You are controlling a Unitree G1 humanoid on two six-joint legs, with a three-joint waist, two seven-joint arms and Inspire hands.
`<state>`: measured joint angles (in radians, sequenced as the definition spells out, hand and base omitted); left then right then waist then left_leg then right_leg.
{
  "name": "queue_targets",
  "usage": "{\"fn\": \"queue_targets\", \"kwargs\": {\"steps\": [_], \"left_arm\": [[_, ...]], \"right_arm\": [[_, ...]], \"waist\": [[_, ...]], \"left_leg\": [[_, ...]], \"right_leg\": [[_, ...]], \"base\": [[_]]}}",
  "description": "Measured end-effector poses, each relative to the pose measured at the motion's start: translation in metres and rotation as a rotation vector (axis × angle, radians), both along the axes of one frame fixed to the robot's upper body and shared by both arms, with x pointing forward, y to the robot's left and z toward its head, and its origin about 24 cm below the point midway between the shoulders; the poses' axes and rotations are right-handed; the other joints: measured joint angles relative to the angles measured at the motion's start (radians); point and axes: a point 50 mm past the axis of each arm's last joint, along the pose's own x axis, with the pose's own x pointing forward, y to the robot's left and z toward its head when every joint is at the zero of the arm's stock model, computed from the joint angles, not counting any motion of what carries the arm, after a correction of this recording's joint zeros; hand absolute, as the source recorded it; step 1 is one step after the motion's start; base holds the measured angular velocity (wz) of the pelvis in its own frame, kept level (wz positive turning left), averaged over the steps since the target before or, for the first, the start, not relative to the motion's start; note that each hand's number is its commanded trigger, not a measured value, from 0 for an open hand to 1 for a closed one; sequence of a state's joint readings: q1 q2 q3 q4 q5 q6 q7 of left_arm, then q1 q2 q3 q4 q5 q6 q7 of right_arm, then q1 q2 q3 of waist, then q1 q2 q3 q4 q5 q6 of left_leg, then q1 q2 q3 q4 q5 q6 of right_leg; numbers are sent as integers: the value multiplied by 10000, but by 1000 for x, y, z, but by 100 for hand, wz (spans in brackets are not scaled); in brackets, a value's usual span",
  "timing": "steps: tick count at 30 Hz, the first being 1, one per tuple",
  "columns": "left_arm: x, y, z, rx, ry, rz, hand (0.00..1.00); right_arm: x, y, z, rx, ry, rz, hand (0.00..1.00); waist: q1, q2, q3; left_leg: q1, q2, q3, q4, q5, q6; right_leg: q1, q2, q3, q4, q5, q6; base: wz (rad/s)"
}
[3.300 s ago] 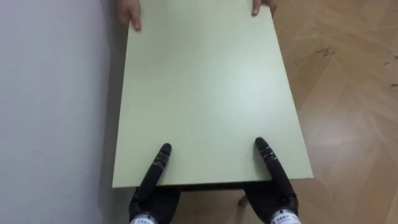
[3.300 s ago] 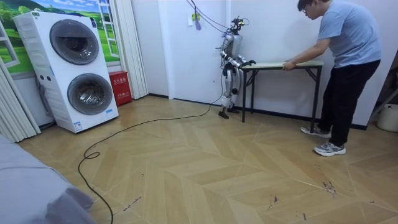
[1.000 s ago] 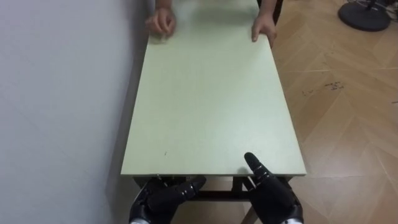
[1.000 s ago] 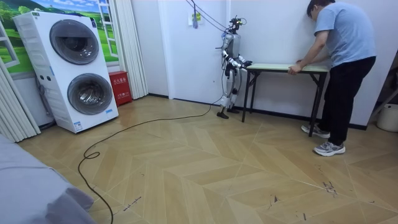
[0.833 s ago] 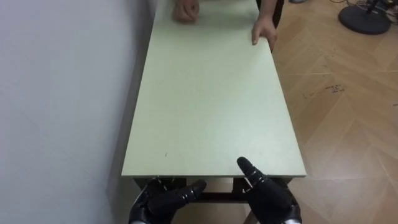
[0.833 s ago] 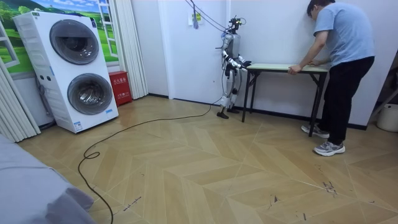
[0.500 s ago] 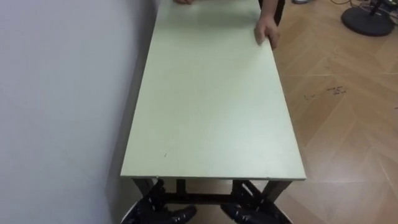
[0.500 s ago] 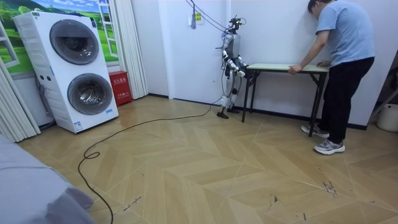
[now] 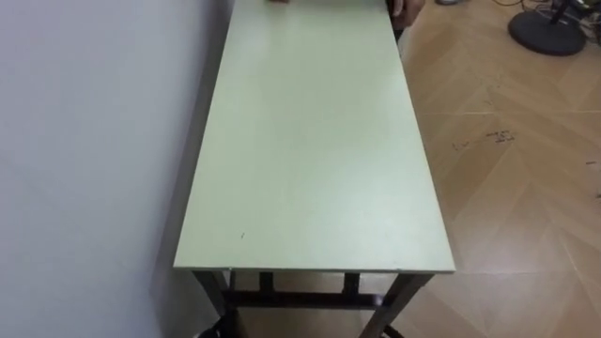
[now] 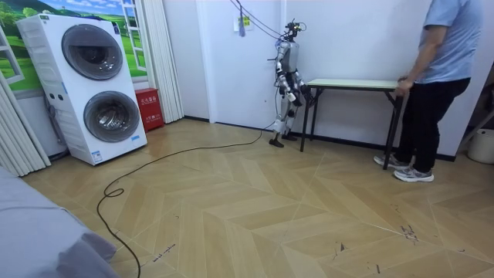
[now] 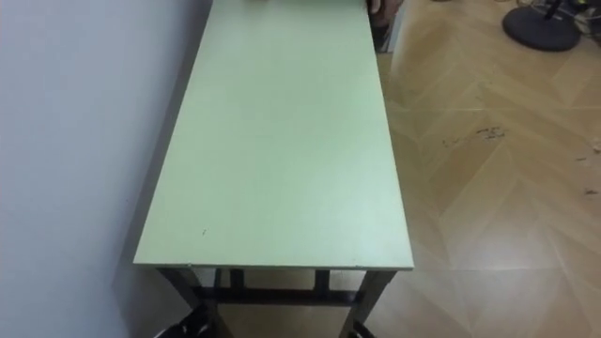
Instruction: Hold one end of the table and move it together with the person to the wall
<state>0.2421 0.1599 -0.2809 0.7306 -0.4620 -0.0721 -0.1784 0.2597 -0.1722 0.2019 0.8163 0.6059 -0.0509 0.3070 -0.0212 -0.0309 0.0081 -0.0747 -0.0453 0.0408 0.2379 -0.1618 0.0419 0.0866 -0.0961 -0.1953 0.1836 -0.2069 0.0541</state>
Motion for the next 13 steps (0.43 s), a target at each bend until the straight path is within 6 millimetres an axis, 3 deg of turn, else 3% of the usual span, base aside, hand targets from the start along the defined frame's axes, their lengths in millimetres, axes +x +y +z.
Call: {"fn": "queue_targets", "kwargs": {"steps": [2,6,8,13], "left_arm": [[-4,1,-3,217,191,-161,0],[-10,3,-8,403,409,383,0],[-14,6,-11,579,607,813,0],[-21,13,-15,1515,1035,1455,0]], "right_arm": [[-11,-6,-5,-458,581,-37,0],[-36,-17,-15,-1395,1911,-299,0],[-51,-22,-19,-1740,2638,-1029,0],[-52,-20,-24,-2152,3295,-1497,0]], "waist": [[-8,5,-24],[16,-15,-154],[1,-36,-141],[-9,-90,-145]], "left_leg": [[18,13,-22,-12,0,-17],[304,9,-6,-220,31,-59],[507,48,39,-375,54,-104],[748,154,103,-656,124,-217]], "right_leg": [[23,22,-4,-2,11,-18],[175,30,11,-151,14,-22],[270,62,33,-164,14,-24],[377,156,-15,-178,21,-35]], "base": [[0],[-4],[-9],[-6]]}}
